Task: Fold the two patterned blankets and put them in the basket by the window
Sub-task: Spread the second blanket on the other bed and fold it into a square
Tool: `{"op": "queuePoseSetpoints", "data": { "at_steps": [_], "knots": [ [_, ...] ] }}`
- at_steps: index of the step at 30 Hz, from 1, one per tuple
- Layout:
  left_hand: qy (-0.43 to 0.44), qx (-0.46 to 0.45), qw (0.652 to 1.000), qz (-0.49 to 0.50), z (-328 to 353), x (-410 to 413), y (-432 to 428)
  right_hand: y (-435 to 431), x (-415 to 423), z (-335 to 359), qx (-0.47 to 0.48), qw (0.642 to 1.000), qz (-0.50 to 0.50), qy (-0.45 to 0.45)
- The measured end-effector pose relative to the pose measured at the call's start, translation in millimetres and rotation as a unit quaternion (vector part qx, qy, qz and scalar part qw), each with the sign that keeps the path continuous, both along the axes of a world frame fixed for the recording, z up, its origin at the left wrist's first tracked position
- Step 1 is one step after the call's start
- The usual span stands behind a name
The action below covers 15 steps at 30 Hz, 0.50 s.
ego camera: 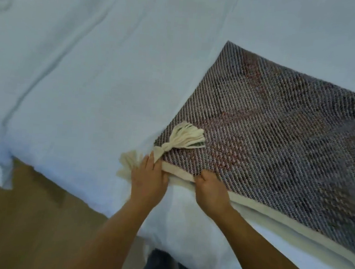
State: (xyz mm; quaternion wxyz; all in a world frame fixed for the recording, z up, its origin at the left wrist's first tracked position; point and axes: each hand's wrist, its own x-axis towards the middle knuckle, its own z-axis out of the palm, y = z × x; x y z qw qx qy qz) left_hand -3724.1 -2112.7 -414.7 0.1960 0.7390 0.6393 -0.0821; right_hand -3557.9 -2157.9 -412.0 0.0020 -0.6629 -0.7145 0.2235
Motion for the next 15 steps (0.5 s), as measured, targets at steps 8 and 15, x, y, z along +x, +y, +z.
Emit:
{"op": "queuePoseSetpoints", "data": {
  "at_steps": [8,15],
  "knots": [
    [0.012,-0.065,0.998,0.019,-18.0,-34.9,-37.8,-13.4,-16.6,-18.9,-0.074,0.996,-0.044,-0.036],
    [-0.141,0.014,0.990,-0.024,-3.4,-18.3,11.6,4.2,-56.4,-13.2,-0.053,0.988,-0.133,0.057]
  ]
}}
